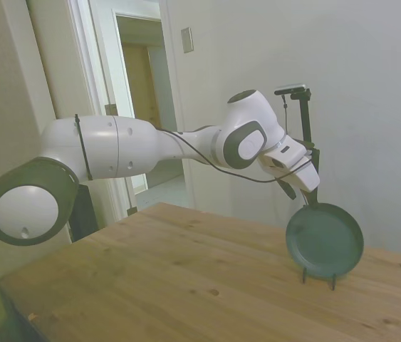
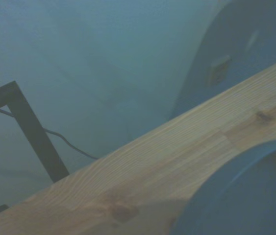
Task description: Unload the plate
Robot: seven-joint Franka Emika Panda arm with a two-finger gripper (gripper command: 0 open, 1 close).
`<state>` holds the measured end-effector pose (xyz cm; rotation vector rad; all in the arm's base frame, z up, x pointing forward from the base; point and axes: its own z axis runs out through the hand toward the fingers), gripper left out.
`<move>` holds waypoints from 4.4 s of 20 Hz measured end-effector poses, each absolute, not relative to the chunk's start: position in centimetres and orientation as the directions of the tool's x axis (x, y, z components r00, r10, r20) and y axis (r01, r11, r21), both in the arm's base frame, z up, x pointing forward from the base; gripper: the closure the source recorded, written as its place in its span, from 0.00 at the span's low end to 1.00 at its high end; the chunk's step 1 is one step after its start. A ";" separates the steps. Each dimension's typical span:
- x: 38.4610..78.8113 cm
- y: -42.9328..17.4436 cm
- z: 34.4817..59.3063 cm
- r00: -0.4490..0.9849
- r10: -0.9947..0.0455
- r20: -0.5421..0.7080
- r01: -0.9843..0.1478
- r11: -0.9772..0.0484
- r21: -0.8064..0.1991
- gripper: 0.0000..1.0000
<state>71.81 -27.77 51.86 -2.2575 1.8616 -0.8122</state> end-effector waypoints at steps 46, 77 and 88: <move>70.9 -29.7 48.1 0.193 -0.919 0.344 -0.809 -0.347 -0.475 1.00; 66.1 -26.2 57.7 0.250 -0.916 0.314 -0.693 -0.396 -0.602 1.00; 64.4 -14.0 48.6 0.472 -0.855 0.213 -0.824 -0.514 -0.239 1.00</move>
